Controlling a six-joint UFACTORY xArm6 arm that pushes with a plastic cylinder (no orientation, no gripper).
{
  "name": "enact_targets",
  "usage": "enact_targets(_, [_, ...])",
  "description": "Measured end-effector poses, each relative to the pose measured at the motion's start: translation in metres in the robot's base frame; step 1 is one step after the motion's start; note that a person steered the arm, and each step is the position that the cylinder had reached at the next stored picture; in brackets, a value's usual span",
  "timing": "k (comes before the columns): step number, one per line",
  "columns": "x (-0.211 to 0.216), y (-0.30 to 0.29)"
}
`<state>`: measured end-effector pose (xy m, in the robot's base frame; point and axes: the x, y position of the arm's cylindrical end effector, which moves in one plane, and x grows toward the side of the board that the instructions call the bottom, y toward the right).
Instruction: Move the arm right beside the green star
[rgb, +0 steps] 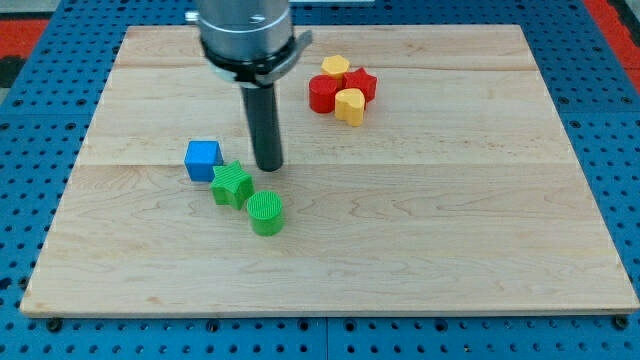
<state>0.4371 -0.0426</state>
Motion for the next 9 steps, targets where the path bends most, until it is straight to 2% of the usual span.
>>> enact_targets(1, [-0.005,0.103])
enact_targets(2, [-0.002,0.135])
enact_targets(4, [0.071,0.110])
enact_targets(6, [0.117,0.078])
enact_targets(7, [0.110,0.023])
enact_targets(8, [0.087,0.020])
enact_targets(9, [0.043,0.062])
